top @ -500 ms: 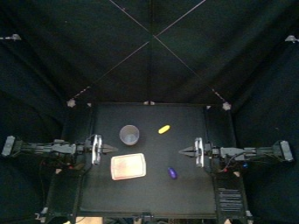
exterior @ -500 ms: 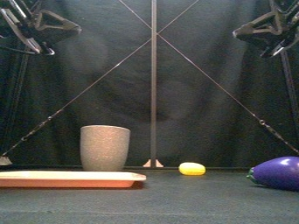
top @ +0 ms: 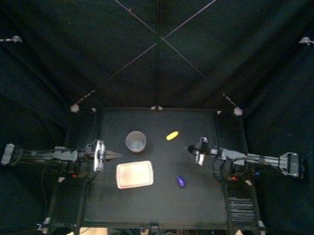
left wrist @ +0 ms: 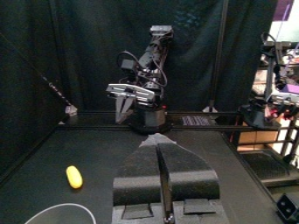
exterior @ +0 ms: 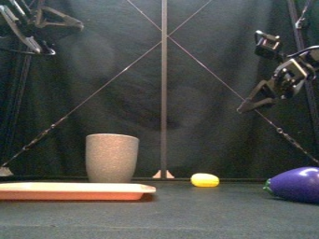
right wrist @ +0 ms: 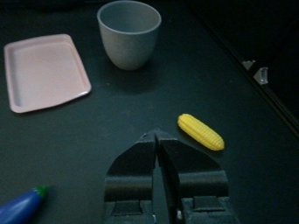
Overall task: Pick the corn then place it in the grey bowl
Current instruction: Pick the corn
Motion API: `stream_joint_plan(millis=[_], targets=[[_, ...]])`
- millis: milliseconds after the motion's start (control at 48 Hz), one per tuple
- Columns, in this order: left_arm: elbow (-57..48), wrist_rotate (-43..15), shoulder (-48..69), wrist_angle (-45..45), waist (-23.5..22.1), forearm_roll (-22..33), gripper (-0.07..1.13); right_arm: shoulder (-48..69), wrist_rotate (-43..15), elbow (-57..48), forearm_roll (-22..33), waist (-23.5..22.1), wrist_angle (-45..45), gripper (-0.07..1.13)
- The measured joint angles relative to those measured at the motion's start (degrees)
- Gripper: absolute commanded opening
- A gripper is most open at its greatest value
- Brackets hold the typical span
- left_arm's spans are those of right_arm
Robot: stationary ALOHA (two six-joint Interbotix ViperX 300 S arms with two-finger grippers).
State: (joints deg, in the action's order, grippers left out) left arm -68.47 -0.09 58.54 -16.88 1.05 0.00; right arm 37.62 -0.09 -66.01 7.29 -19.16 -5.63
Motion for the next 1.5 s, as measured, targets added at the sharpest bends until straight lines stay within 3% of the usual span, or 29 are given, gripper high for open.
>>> stream_joint_plan(millis=[312, 479, 1000, 1500], targets=[[-0.53, 0.0, 0.09, 0.0, 0.18, -0.09, -0.03, -11.43, 0.0, 7.12, 6.33, -1.93, 0.7, 0.88], [-0.53, 0.0, 0.09, 0.0, 0.26, -0.44, -0.03, -18.72, -0.09, 10.81, 9.49, -5.01, 3.34, 1.02], [-1.23, 0.0, 0.09, 0.0, 0.35, -0.35, -0.03, -39.99, 0.18, 23.82, 12.3, -12.48, 7.03, 1.02], [-1.58, 0.0, 0.09, 0.0, 0.35, -0.44, -0.03, -43.86, 0.18, 25.58, 11.43, -14.33, 10.11, 1.0]])
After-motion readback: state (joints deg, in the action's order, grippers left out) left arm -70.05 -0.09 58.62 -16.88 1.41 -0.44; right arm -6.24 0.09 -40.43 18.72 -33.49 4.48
